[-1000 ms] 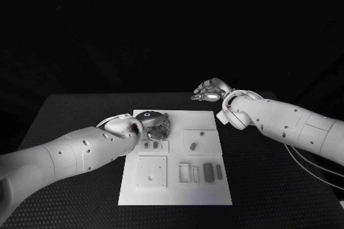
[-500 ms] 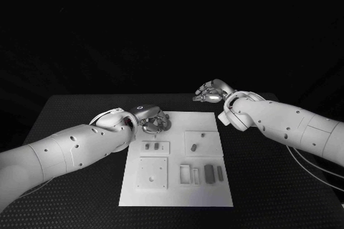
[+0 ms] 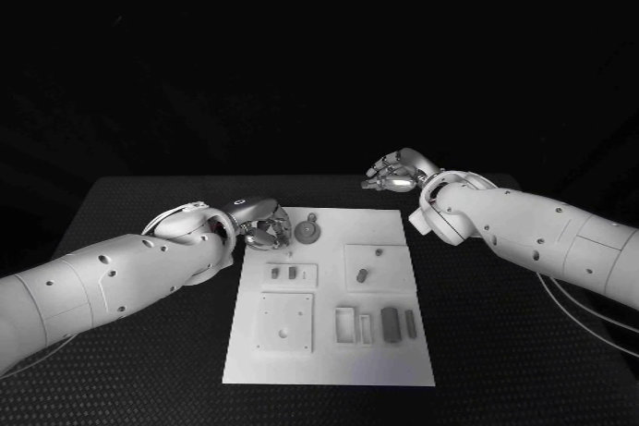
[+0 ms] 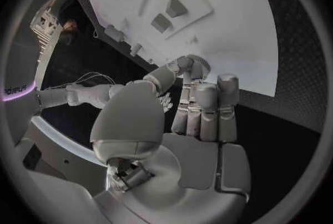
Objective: Assemble the parts on the task board
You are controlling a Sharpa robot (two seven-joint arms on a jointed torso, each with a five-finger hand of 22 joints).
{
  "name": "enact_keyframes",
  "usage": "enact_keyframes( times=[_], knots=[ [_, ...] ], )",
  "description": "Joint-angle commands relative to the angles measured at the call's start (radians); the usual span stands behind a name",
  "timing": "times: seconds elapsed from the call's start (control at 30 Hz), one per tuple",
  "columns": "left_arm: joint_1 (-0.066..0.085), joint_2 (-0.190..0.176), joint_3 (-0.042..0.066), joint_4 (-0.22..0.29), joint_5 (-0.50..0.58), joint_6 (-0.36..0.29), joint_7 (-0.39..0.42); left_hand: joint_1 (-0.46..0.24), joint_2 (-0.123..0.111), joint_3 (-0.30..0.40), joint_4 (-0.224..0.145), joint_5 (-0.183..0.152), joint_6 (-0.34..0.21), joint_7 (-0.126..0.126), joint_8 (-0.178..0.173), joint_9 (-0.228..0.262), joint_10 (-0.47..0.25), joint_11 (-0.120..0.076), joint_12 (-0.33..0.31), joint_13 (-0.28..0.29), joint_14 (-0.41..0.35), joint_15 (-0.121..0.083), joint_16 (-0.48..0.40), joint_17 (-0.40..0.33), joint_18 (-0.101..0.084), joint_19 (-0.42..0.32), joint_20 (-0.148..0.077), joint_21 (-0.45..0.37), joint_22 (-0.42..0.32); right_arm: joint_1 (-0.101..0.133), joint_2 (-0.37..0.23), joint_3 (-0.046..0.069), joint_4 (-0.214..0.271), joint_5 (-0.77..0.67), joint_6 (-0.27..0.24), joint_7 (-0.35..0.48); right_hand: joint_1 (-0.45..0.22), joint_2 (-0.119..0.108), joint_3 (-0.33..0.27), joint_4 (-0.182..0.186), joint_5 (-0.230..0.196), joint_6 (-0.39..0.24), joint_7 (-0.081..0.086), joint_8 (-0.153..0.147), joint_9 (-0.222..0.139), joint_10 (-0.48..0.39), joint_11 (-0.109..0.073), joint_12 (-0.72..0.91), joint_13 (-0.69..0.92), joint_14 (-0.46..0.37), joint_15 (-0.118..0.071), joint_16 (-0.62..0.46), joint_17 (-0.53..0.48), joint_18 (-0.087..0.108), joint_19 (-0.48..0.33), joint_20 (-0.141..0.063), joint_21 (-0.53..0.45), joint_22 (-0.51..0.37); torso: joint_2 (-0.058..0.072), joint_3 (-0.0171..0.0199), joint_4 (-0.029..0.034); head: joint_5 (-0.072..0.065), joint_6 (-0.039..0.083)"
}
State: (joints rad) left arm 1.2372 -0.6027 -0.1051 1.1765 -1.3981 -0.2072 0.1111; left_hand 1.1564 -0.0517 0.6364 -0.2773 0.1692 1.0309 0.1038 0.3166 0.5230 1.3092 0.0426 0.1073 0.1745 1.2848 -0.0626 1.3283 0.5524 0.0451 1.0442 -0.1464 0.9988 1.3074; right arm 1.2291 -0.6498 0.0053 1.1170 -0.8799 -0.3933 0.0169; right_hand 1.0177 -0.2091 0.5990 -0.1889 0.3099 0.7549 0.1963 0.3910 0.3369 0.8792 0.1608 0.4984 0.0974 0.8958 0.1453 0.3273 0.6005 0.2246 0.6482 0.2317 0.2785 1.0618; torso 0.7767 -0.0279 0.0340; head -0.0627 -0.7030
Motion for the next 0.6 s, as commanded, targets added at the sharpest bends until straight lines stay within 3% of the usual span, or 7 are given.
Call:
enact_keyframes(
  times=[0.03,0.6],
  knots=[
    [0.001,0.000,0.000,0.001,0.022,0.030,-0.005,-0.006,0.003,0.006,0.000,0.002,0.005,0.001,0.003,0.001,0.007,0.000,0.006,0.001,0.001,-0.009,0.004,-0.001,0.104,0.007,-0.012,0.003,0.014,0.000,0.003,0.000,0.000,-0.003,0.008,0.010,0.002,-0.005,-0.005,-0.001,0.004,-0.004,0.012,0.006,-0.001,-0.002,0.003,-0.002,-0.001,-0.005,0.000,-0.001,-0.001,0.008,-0.005,0.002,-0.007,0.002,0.001,-0.0002,-0.0005,0.002,-0.001],
    [-0.001,0.004,-0.001,-0.008,0.033,0.053,-0.004,-0.007,0.003,0.008,0.001,0.002,0.005,0.001,0.002,0.001,0.008,-0.001,0.005,0.001,0.001,-0.009,0.004,-0.002,0.103,0.006,-0.013,0.003,0.014,0.000,0.003,0.000,0.001,-0.003,0.008,0.010,0.003,-0.005,-0.005,-0.001,0.004,-0.004,0.012,0.006,-0.001,-0.002,0.003,-0.001,-0.002,-0.005,0.000,-0.001,-0.001,0.008,-0.005,0.002,-0.008,0.003,0.001,0.0003,-0.0019,0.004,-0.006]
  ],
)
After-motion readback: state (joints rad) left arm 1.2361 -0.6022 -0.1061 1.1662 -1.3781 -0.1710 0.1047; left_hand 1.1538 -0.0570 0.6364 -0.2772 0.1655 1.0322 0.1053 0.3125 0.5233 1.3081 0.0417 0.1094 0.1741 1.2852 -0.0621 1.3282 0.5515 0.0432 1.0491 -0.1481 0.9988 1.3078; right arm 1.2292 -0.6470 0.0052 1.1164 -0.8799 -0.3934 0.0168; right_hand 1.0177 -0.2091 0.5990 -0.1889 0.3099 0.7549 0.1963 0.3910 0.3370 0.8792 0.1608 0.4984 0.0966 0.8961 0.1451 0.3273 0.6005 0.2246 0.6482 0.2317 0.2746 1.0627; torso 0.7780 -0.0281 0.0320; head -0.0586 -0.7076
